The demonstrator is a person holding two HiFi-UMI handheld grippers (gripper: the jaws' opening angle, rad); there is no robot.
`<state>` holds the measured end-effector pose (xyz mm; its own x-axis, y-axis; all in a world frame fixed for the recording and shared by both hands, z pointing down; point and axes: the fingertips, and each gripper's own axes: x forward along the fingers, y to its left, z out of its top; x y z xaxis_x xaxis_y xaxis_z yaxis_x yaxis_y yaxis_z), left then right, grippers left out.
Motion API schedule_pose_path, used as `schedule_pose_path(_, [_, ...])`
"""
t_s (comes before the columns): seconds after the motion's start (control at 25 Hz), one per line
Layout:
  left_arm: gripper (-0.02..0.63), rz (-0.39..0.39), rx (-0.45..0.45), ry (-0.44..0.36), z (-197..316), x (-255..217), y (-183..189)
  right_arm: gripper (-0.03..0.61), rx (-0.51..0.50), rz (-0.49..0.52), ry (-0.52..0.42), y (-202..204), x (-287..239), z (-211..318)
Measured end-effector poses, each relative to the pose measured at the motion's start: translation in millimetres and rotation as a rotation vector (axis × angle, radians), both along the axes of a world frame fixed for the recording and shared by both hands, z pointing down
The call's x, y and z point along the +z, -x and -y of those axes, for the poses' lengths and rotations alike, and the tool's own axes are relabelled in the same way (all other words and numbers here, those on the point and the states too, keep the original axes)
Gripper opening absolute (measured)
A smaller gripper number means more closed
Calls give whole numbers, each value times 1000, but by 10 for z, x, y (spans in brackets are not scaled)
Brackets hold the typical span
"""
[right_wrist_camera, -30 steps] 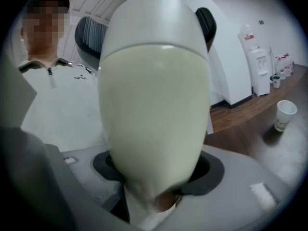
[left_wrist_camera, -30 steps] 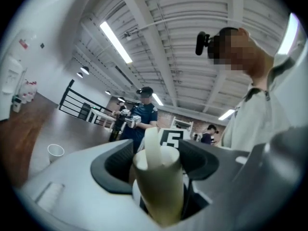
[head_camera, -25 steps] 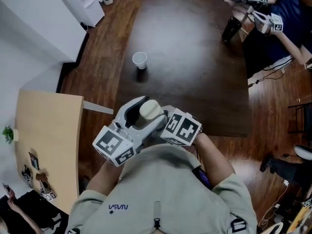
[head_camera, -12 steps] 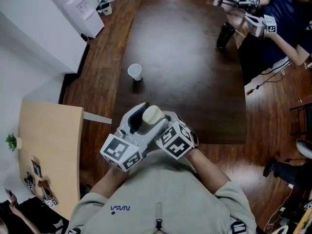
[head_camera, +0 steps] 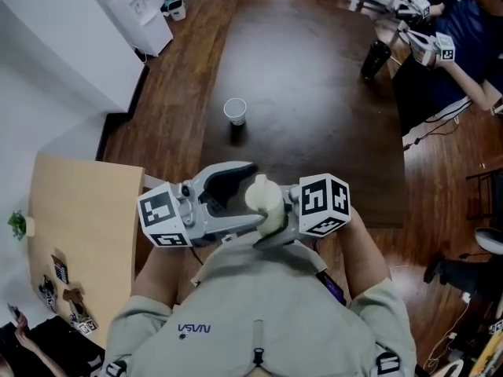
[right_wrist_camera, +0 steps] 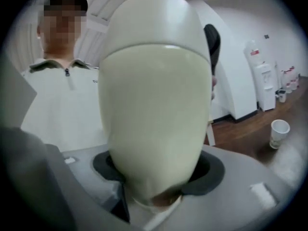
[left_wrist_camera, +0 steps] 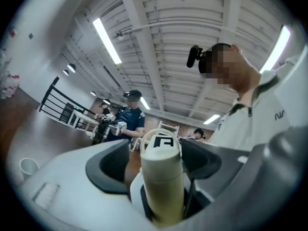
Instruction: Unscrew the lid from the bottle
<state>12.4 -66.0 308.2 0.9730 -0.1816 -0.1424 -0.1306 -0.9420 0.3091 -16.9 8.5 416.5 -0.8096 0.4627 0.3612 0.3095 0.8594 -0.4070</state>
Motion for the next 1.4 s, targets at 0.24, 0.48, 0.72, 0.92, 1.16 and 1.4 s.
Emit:
schedule_pose_path(0.24, [349, -35, 186, -44, -100, -130, 123, 301, -142, -12, 45, 214, -147, -118])
schedule_pose_path(0.48, [288, -55, 196, -45, -50, -141, 234, 301, -81, -33, 29, 384, -126, 13])
schedule_pose_path(0.72, [298, 16, 29, -93, 124, -86, 223, 301, 100, -95, -73, 436, 18, 314])
schedule_pose_path(0.92, [298, 69, -247, -129, 326, -74, 233, 301, 397, -160, -221, 479, 116, 739])
schedule_pose_path(1.16, [287, 136, -511, -161, 444, -35, 246, 301, 776, -259, -464, 368, 156, 1215])
schedule_pose_path(1.4, [285, 148, -618, -126, 509, 63, 287, 301, 945, -302, -517, 322, 267, 1375])
